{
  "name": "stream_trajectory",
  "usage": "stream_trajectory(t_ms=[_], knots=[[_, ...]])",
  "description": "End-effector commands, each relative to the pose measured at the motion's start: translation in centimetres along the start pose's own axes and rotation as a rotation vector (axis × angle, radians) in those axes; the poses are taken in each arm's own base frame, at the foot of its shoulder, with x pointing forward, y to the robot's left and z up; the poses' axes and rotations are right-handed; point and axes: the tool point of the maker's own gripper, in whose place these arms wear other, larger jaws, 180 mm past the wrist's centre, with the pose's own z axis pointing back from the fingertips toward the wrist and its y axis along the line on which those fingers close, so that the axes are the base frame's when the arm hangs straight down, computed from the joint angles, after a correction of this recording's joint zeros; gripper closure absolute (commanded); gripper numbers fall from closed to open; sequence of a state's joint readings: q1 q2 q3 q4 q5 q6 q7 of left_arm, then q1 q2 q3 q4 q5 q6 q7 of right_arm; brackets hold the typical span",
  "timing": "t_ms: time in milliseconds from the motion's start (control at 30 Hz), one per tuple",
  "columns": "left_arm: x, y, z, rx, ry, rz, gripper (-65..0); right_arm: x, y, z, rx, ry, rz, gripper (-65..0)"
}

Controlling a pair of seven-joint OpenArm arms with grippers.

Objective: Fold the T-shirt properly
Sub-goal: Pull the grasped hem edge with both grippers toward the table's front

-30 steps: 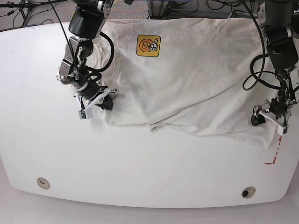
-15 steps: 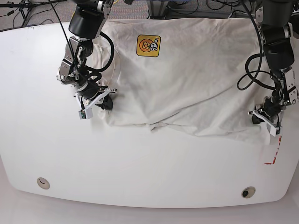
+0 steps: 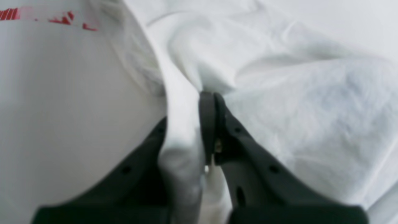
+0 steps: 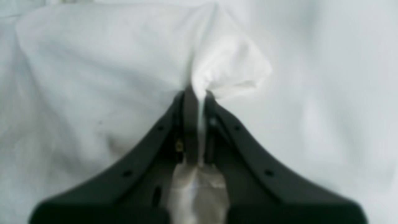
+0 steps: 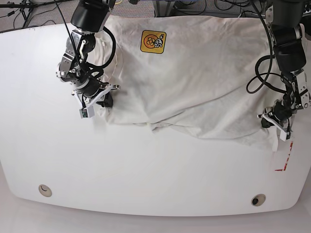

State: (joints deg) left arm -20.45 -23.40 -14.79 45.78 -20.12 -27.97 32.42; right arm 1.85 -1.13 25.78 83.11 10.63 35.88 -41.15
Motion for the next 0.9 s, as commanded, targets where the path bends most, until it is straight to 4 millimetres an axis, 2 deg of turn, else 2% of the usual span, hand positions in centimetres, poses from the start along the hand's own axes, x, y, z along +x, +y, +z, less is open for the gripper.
stream_trajectory(t_ms=[0, 133, 267, 400, 533, 633, 767, 867], knots=[[0.5, 0.6, 1.0, 0.020, 0.000, -0.050, 0.0, 2.5, 0.0, 0.8, -0.010, -0.055, 0.034, 0.0], [0.7, -0.3, 2.1, 0.020, -0.020, -0.121, 0.0, 2.9, 0.0, 2.4, -0.037, -0.058, 0.077, 0.0], [2.3, -1.5, 3.4, 0.021, -0.052, -0.190, 0.0, 3.7, 0.1, 3.9, -0.062, -0.071, 0.122, 0.0], [5.8, -3.2, 5.4, 0.028, -0.116, -0.273, 0.0, 4.9, 0.2, 5.2, -0.088, -0.087, 0.165, 0.0], [8.3, -4.0, 7.5, 0.048, -0.179, -0.305, 0.0, 5.9, -0.1, 6.1, -0.115, -0.096, 0.202, 0.0], [9.7, -4.5, 9.0, 0.064, -0.218, -0.303, 0.0, 7.1, -0.8, 7.3, -0.144, -0.109, 0.249, 0.0], [12.9, -5.3, 12.1, 0.104, -0.307, -0.322, 0.0, 9.1, -1.0, 8.5, -0.173, -0.141, 0.305, 0.0], [14.4, -5.6, 13.9, 0.131, -0.334, -0.335, 0.0, 10.6, -1.1, 9.1, -0.193, -0.161, 0.336, 0.0]])
